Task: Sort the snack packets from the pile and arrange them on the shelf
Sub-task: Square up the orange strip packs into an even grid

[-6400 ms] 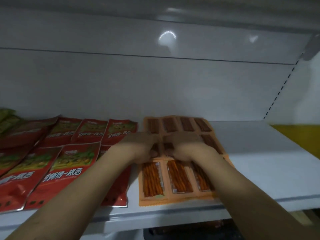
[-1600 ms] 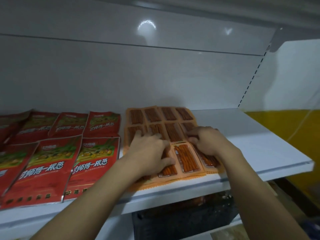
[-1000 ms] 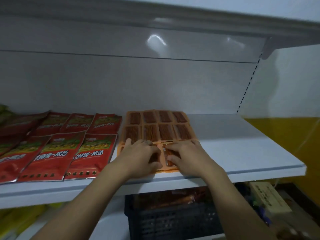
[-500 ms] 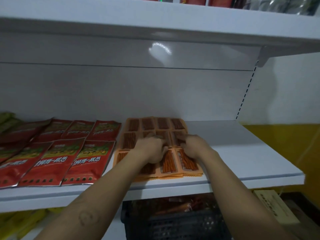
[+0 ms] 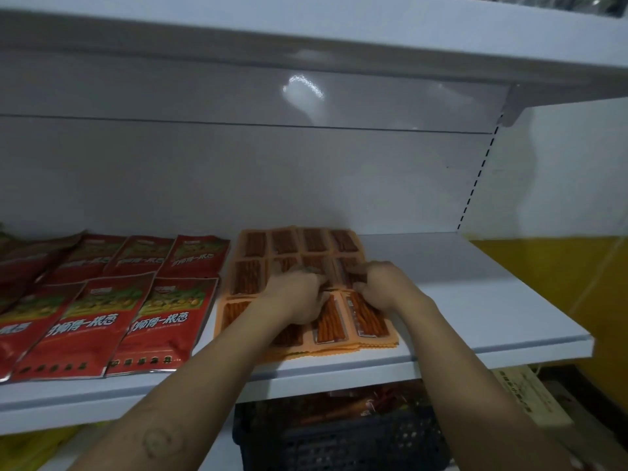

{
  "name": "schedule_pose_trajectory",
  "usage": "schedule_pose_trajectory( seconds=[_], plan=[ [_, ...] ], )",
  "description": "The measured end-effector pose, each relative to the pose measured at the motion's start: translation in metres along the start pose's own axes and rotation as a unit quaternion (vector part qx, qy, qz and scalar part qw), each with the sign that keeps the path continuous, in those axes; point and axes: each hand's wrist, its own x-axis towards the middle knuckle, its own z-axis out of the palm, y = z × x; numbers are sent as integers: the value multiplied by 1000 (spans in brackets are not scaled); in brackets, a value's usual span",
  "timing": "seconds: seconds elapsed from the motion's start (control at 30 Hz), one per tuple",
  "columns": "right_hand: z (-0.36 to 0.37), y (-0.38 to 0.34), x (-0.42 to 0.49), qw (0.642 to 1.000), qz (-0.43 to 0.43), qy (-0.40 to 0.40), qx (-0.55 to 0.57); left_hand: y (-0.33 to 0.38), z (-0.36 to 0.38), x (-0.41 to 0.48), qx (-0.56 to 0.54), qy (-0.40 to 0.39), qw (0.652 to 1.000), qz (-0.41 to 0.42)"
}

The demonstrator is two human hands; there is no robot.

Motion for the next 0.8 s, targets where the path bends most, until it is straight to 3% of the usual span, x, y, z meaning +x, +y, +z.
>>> schedule_pose_trajectory(
  seconds=[0.3, 0.47, 0.63, 0.8],
  plan=[
    [-22, -6, -42, 999, -8, 18, 36, -9, -15, -35, -3, 22, 1000, -13],
    [-11, -16, -86, 999, -34, 5, -6, -3, -13, -71, -20, 38, 999, 15],
    [-2, -19, -85, 1000, -27, -10, 9, 17, -7, -76, -7, 7, 999, 40],
    [-27, -11, -71, 1000, -19, 4, 21, 9, -18, -66, -25, 28, 999, 15]
  ],
)
